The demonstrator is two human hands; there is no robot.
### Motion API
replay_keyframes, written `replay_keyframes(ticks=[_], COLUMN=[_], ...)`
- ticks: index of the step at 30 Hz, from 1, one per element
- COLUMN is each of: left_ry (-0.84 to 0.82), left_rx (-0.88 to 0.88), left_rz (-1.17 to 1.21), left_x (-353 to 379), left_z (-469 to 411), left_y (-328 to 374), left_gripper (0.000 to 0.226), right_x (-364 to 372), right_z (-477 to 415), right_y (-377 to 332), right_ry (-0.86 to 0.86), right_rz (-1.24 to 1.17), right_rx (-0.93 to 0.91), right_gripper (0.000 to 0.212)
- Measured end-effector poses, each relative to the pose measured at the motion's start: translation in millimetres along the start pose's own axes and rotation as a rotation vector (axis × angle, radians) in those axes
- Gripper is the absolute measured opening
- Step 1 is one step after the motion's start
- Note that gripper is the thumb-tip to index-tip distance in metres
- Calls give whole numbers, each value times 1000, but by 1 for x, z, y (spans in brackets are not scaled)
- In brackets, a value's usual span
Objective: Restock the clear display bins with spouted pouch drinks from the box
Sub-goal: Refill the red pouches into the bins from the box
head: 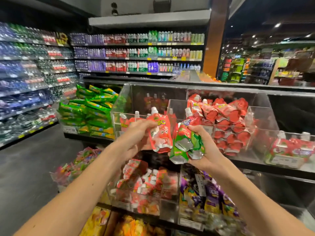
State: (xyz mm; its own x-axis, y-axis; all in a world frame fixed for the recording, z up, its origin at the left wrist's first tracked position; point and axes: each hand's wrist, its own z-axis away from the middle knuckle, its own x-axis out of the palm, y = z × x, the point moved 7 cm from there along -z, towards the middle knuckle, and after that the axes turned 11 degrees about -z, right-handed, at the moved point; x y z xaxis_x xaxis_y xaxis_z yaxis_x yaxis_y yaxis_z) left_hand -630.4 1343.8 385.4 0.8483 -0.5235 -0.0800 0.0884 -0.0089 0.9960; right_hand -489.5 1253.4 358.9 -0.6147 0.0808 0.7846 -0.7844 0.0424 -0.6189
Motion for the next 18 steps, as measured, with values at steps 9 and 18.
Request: replay_keyframes(ticks=[9, 18], left_ry=[330, 237], left_rx=[393, 471], left_rz=[-220, -525], left_x=[-67, -59], left_z=[-58, -154], left_y=[102, 90], left_gripper=[24, 40], right_x=[16, 14], right_z=[-20, -19], right_y=[-38, -36], right_ry=[50, 221], right_rz=[143, 196], right_rx=[-181, -237], right_gripper=[16, 23])
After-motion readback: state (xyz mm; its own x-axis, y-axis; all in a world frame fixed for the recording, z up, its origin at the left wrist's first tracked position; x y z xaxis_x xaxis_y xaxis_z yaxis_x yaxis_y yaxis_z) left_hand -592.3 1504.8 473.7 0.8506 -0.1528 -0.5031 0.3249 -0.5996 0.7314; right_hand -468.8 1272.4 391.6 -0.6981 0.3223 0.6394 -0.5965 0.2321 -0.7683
